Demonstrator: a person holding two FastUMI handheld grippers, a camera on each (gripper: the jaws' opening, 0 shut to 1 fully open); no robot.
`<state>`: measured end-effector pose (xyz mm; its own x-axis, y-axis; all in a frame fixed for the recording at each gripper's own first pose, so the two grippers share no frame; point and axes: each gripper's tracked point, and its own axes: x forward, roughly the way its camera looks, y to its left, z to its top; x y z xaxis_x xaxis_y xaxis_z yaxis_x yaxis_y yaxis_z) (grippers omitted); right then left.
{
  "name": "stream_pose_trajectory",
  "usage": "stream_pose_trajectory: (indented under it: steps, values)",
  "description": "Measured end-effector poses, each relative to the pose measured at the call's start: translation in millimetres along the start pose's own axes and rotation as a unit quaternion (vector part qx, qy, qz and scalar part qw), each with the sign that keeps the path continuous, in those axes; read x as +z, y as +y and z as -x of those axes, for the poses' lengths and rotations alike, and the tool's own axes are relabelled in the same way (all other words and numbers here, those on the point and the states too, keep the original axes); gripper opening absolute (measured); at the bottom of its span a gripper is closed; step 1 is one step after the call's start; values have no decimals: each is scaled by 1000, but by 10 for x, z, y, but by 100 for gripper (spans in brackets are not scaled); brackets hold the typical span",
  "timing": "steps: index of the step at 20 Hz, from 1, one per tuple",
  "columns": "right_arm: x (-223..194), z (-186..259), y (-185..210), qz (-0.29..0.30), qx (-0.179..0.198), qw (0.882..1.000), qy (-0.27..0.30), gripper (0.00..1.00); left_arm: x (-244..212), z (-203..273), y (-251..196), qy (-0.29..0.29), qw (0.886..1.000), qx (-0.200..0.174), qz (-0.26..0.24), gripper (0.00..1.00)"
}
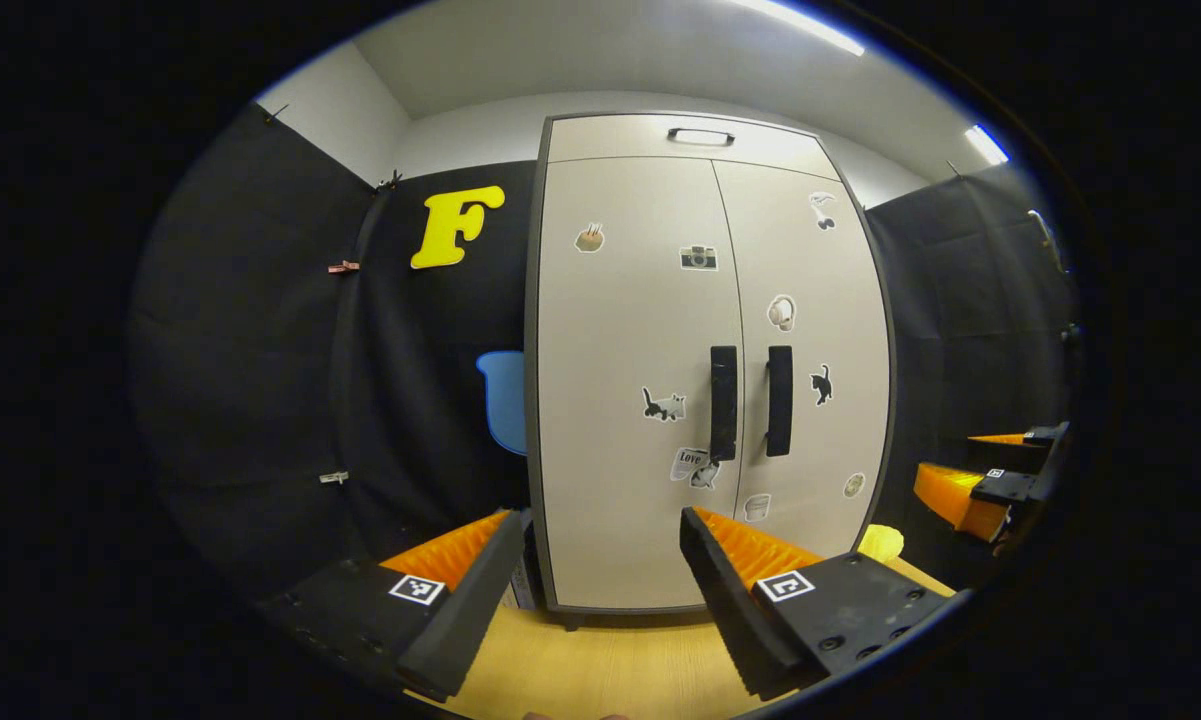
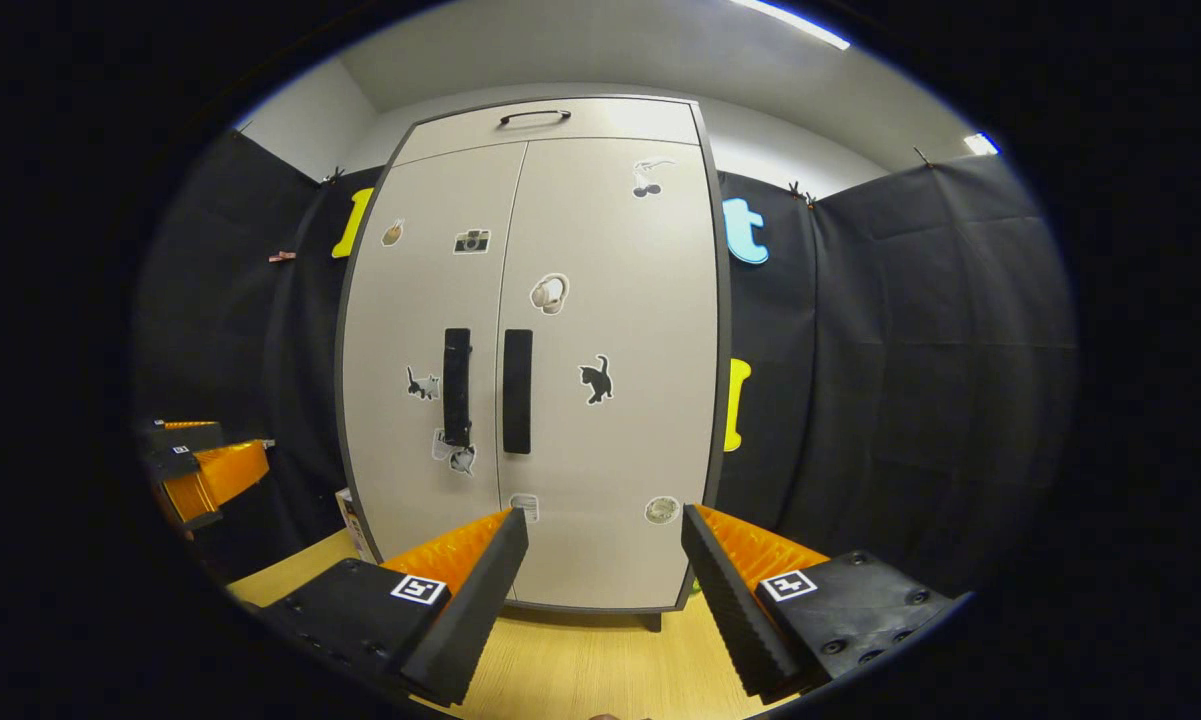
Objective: Open the right door of the double-door shoe cabinet with the right hand, and open the left door with the left hand.
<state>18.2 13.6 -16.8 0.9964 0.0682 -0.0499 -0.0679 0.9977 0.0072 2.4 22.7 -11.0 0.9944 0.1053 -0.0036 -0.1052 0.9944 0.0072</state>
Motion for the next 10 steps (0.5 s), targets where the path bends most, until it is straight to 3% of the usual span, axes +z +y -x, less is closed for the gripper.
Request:
stream_pose_trajectory:
  steps: [4,10]
  values:
    - [-27,-51,91,-19,21,1000,10,98,-18,8,46,2,1000,4,6,97]
    - [122,-217,167,-31,24,999,13,98,-4,18,42,-2,1000,2,4,97]
